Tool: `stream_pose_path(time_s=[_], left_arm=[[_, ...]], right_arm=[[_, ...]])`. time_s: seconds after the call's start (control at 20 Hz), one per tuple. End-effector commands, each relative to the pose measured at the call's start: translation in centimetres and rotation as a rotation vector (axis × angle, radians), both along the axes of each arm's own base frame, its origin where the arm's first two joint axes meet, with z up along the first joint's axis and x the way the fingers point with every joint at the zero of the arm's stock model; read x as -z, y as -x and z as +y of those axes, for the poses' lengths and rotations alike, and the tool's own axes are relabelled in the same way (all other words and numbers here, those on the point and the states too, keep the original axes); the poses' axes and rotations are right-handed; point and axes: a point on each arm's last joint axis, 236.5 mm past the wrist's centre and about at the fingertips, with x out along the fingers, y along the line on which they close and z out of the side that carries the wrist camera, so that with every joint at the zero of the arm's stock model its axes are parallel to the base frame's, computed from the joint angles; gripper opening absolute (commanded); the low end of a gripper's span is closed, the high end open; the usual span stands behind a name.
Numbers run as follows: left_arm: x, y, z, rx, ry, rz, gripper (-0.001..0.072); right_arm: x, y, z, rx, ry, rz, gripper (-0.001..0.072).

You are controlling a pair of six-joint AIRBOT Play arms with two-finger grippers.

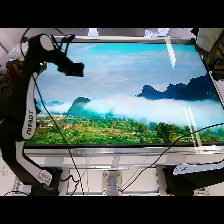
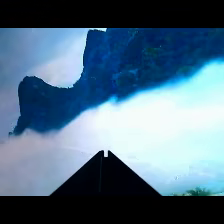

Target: Fold the shirts.

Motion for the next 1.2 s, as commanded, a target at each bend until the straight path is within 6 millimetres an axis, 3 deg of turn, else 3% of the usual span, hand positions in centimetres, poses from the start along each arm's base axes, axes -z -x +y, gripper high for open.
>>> stream_pose_path(time_s=[0.0,0.1,0.2,0.3,0.4,0.5,0.7,0.9,1.0,1.15], left_arm=[[-2.7,5.5,15.3,-0.270,-0.455,0.147,0.0285],[-4.9,7.1,20.8,-0.395,-0.537,0.127,0.0310],[-6.0,8.7,24.9,-0.502,-0.538,0.134,0.0310],[-6.1,10.5,29.0,-0.606,-0.531,0.160,0.0310],[-5.5,12.6,33.1,-0.710,-0.501,0.204,0.0331],[-3.8,14.4,36.3,-0.796,-0.415,0.234,0.0558],[0.2,16.8,41.6,-0.949,-0.223,0.214,0.0566],[3.9,16.4,45.1,-1.065,-0.020,0.117,0.0566],[6.2,16.5,46.6,-1.082,-0.008,0.124,0.0566],[10.7,15.7,47.1,-1.083,0.026,0.177,0.0567]], right_arm=[[-2.8,-3.4,0.6,0.012,-0.042,-0.184,0.0031],[-4.6,-4.9,1.5,0.009,-0.093,-0.279,0.0031],[-6.1,-6.2,1.0,0.038,-0.094,-0.362,0.0031],[-7.5,-7.2,0.6,0.069,-0.106,-0.433,0.0031],[-8.0,-7.4,1.8,0.046,-0.152,-0.445,0.0031],[-8.2,-7.3,4.6,-0.020,-0.224,-0.432,0.0031],[-7.0,-7.0,12.0,-0.204,-0.299,-0.330,0.0031],[-6.8,-7.5,20.1,-0.354,-0.344,-0.285,0.0031],[-6.8,-7.6,23.5,-0.425,-0.349,-0.275,0.0031],[-7.0,-8.0,27.6,-0.489,-0.345,-0.288,0.0031]])
